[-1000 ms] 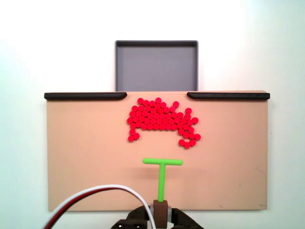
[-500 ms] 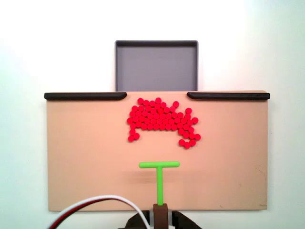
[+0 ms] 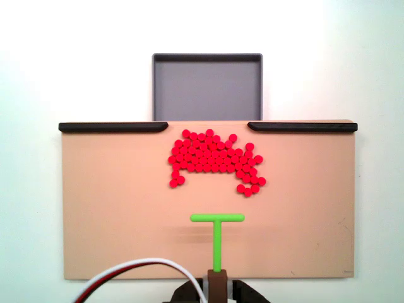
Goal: Gather the bottom side granules
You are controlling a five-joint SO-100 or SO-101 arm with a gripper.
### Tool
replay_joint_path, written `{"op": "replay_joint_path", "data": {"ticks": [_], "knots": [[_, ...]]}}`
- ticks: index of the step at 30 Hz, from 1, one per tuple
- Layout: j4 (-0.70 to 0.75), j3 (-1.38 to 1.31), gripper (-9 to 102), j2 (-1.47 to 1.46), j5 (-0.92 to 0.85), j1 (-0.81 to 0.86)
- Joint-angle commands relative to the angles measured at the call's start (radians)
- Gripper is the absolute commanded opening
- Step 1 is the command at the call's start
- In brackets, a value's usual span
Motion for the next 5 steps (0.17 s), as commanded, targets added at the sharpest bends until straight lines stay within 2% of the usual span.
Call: {"op": "replay_joint_path", "data": {"ticks": [1,5], "knots": [[0.003,-0.029,0,0.038,0.003,-0.003],[0.003,-0.029,0,0.048,-0.006,0.000]]}}
